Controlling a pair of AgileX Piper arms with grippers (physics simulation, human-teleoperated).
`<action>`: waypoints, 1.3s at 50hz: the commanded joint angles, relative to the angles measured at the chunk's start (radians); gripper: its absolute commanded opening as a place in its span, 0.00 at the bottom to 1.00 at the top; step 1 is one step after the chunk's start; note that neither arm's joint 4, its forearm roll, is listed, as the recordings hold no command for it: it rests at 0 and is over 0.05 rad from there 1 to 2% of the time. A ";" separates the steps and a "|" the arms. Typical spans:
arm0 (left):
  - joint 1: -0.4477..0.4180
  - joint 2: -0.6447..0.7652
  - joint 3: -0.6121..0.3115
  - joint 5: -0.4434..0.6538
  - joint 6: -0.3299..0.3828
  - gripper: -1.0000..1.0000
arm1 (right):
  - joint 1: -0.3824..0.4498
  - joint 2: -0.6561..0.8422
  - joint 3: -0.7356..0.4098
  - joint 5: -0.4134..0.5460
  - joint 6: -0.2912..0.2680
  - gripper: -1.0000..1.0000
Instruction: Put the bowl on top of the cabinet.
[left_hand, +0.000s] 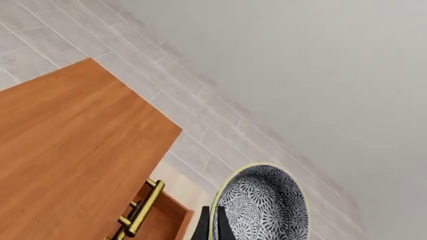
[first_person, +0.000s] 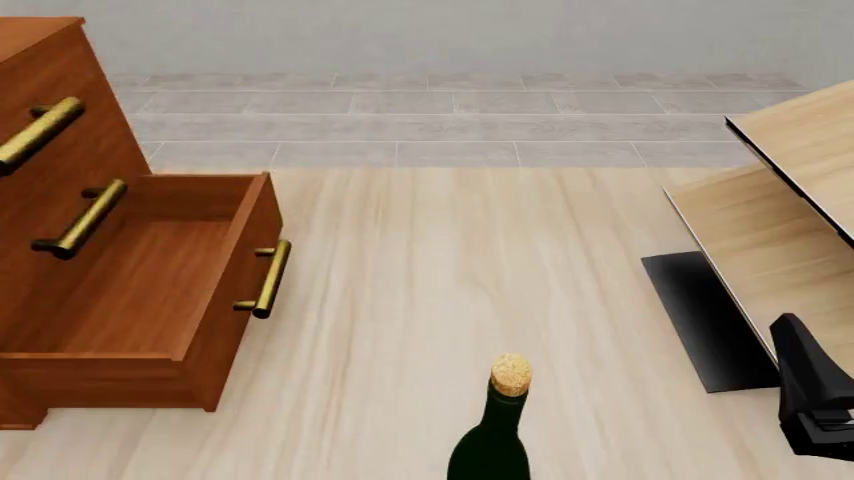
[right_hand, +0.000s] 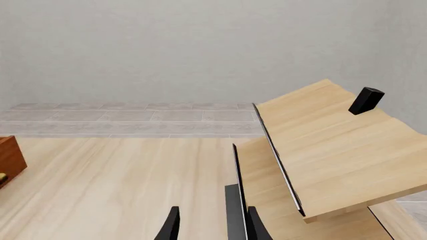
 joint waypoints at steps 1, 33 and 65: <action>0.083 -0.004 -0.040 0.086 -0.016 0.00 | 0.000 0.000 0.000 0.000 0.000 1.00; 0.250 0.029 -0.038 0.157 -0.027 0.00 | 0.000 0.000 0.000 0.000 0.000 1.00; 0.419 0.084 0.065 0.038 0.049 0.00 | 0.000 0.000 0.000 0.000 0.000 1.00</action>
